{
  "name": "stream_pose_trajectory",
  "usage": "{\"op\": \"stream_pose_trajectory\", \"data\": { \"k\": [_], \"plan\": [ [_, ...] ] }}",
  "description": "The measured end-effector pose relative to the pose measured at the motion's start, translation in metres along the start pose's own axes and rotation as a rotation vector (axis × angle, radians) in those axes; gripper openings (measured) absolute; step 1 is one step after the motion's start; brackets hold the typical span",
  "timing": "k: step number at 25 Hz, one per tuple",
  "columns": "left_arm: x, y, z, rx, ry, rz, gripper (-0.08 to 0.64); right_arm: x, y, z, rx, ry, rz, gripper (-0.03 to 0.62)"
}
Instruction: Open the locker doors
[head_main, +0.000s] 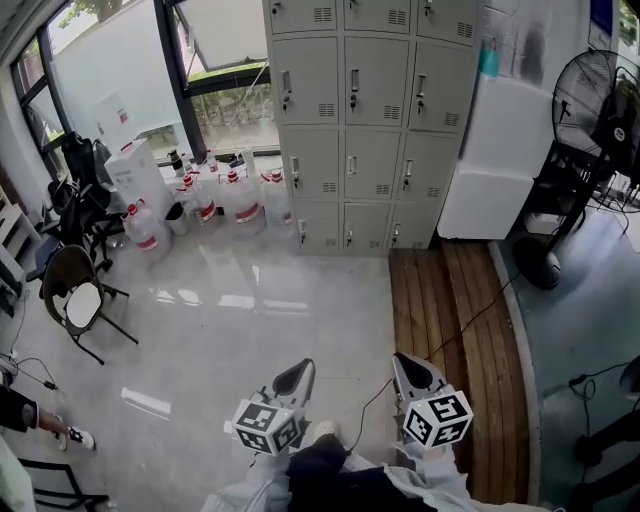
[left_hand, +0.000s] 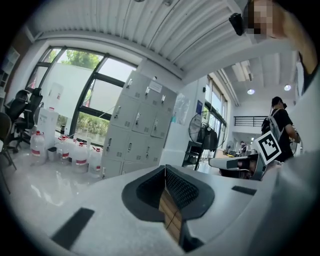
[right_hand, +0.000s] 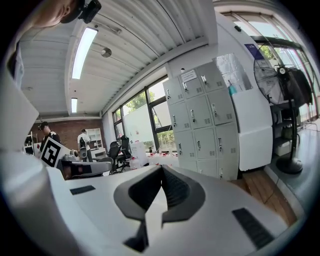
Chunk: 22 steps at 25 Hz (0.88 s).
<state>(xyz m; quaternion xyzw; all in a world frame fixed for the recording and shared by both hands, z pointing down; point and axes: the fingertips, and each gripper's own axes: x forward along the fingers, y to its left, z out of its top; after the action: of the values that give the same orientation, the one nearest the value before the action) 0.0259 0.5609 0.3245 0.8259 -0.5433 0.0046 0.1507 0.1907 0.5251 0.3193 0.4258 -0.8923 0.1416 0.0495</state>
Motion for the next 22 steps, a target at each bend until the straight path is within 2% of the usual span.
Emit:
{"op": "stream_pose_trajectory", "data": {
  "k": [9,16,18,22],
  "plan": [
    [0.050,0.071,0.033,0.036,-0.010,-0.048,0.011,0.077,-0.017,0.023,-0.008,-0.012,-0.084,0.000],
    [0.075,0.110,0.046,0.055,0.006,-0.081,0.011,0.117,-0.019,0.039,0.022,-0.077,-0.115,0.002],
    [0.076,0.117,0.044,0.045,0.012,-0.084,0.011,0.124,-0.017,0.038,0.021,-0.072,-0.115,0.025],
    [0.073,0.125,0.039,0.019,0.023,-0.079,0.011,0.128,-0.015,0.036,0.035,-0.058,-0.120,0.123]
  ]
}}
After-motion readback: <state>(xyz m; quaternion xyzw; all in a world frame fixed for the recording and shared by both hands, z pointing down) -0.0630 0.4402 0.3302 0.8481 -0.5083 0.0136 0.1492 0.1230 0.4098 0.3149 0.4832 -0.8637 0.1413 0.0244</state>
